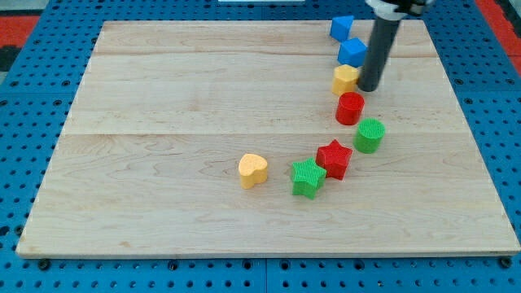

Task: Move the red circle to the top of the green circle

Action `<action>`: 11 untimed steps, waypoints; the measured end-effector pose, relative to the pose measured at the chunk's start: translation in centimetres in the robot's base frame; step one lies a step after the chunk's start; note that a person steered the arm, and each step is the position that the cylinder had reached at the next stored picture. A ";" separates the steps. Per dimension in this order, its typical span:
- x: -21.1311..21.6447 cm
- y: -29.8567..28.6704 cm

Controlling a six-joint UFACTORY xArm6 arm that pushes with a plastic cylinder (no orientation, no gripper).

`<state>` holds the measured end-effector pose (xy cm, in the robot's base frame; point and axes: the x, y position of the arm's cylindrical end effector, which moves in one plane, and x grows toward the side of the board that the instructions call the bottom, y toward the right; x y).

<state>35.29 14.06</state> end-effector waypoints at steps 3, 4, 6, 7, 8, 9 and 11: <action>1.3 -9.1; 6.1 -3.5; 6.9 -1.6; 6.5 -1.6; 6.5 -1.4; 7.8 -1.5; 8.4 -6.1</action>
<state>43.71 8.00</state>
